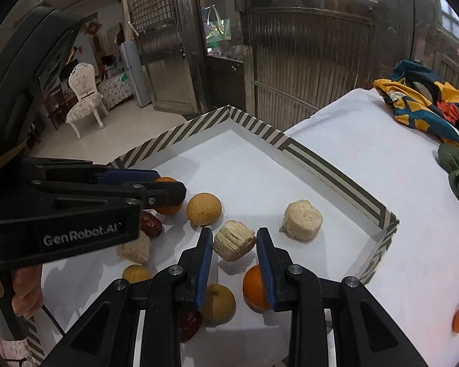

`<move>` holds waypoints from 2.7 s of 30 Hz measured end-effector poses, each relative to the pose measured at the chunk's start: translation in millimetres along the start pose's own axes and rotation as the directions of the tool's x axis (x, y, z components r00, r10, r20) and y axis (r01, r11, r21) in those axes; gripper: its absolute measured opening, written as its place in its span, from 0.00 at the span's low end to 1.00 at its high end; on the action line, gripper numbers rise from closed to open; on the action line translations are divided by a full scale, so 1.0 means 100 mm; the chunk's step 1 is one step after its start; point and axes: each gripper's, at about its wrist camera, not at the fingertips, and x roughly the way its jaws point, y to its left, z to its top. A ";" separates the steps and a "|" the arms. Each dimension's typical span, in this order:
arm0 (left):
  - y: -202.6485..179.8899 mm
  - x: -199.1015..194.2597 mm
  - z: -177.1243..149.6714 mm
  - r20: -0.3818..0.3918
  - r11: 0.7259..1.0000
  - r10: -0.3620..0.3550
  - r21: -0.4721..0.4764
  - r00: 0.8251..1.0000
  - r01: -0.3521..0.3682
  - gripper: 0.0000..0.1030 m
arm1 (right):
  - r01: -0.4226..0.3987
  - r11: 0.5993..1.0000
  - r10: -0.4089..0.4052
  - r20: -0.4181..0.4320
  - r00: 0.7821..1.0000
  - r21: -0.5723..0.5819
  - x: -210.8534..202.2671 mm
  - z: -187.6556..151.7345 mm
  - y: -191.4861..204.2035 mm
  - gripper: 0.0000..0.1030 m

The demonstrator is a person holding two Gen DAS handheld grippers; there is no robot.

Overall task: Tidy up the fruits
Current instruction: 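Open both tools to release the orange and pale cube into the tray, then grasp the last orange with the left tool while the right tool grasps the last yam cube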

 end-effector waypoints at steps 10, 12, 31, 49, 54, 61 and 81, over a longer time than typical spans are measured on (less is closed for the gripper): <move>-0.07 0.00 -0.02 -0.001 0.999 0.033 0.026 0.999 -0.033 0.32 | -0.024 0.999 0.024 -0.003 1.000 -0.030 -0.01 -0.02 0.05 0.36; -0.07 0.00 -0.02 -0.006 0.999 0.037 0.028 0.999 -0.037 0.32 | -0.015 0.999 0.015 0.000 1.000 -0.038 -0.03 -0.03 0.06 0.36; -0.84 -0.50 -0.27 0.090 0.990 -0.015 0.141 0.996 0.003 0.61 | 0.067 0.993 -0.077 0.105 0.991 0.093 -0.94 -0.50 -0.35 0.35; -2.18 -0.49 -0.60 0.025 0.936 -0.159 0.322 0.987 0.142 0.61 | 0.284 0.877 -0.319 0.028 0.947 0.388 -1.93 -1.81 -1.76 0.35; -2.43 -0.41 -0.62 -0.012 0.921 -0.174 0.353 0.985 0.166 0.61 | 0.315 0.843 -0.352 0.003 0.936 0.436 -2.06 -2.05 -2.04 0.35; -2.70 -0.30 -0.58 -0.051 0.905 -0.194 0.377 0.980 0.199 0.61 | 0.344 0.799 -0.383 -0.022 0.923 0.494 -2.05 -2.16 -2.44 0.35; -3.19 0.06 -0.19 -0.096 0.896 -0.199 0.385 0.975 0.220 0.61 | 0.345 0.783 -0.406 0.004 0.914 0.517 -1.85 -1.82 -3.02 0.28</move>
